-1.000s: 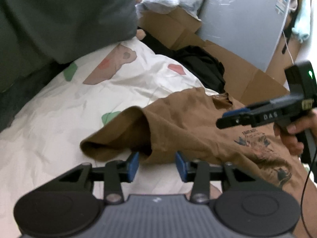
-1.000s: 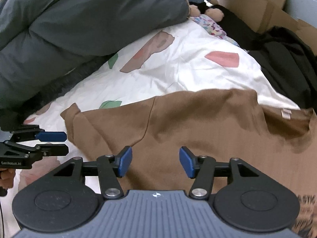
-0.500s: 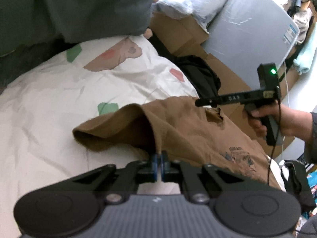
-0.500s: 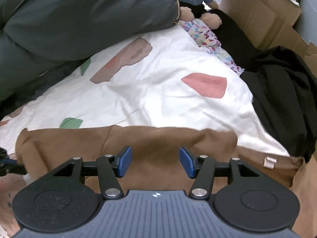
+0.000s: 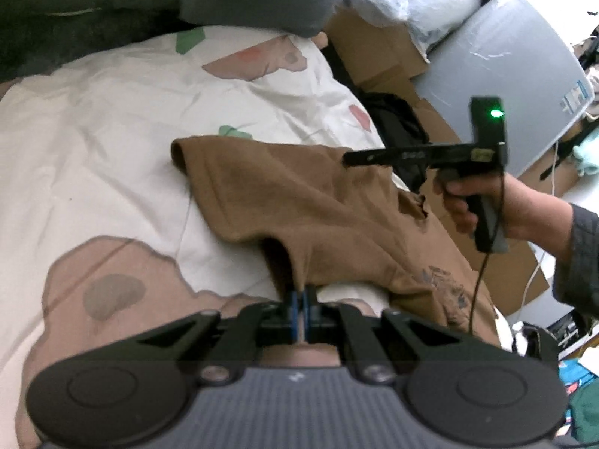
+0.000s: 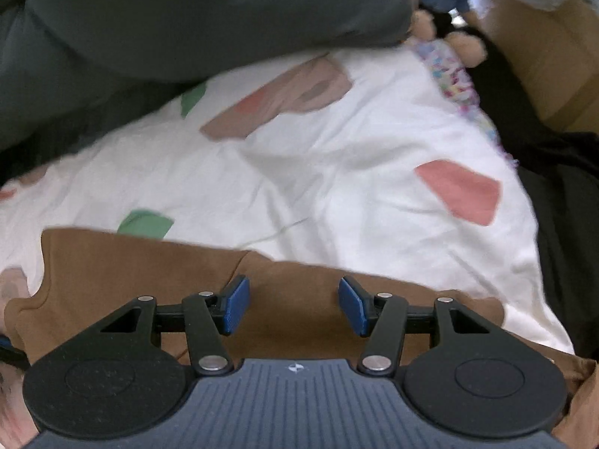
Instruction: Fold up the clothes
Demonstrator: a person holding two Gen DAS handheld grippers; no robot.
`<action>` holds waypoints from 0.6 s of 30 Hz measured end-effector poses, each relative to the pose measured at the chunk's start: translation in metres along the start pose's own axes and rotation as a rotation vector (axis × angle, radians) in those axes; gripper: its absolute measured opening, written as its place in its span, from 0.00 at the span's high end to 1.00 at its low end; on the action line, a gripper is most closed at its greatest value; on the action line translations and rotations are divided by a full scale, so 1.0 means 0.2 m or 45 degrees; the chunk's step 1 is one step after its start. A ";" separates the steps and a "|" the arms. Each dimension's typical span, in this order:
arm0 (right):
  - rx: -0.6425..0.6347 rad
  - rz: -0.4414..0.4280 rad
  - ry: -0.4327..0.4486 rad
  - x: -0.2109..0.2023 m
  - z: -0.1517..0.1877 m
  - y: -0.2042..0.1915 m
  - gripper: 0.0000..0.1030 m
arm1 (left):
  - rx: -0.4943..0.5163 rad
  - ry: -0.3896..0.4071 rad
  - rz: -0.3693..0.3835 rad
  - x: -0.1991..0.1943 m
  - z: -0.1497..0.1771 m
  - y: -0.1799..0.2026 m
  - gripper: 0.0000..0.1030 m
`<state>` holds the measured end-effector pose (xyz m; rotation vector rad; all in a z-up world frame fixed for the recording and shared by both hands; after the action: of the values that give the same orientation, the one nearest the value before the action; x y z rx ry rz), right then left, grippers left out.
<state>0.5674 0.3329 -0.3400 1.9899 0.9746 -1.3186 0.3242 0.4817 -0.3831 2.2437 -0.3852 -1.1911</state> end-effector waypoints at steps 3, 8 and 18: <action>-0.043 0.067 -0.061 0.06 -0.01 -0.02 0.96 | 0.002 0.004 0.015 -0.02 -0.01 0.01 0.98; -0.015 0.139 -0.037 0.04 -0.06 0.04 1.00 | 0.012 0.001 0.037 -0.08 -0.01 0.04 0.98; -0.063 0.057 0.007 0.02 -0.12 -0.05 0.58 | 0.033 -0.086 0.010 -0.10 0.08 0.07 0.98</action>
<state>0.5725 0.3586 -0.3359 1.9676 0.9511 -1.2535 0.2999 0.4753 -0.3685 2.2264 -0.4382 -1.2674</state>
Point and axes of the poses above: each gripper's, at about its wrist camera, not at the fingertips, and x roughly the way its jaws point, y to its right, z to its underside, the point moved 5 cm from there along x, roughly the way its jaws point, and after that the axes turned 11 degrees about -y, right-handed, at the moved point
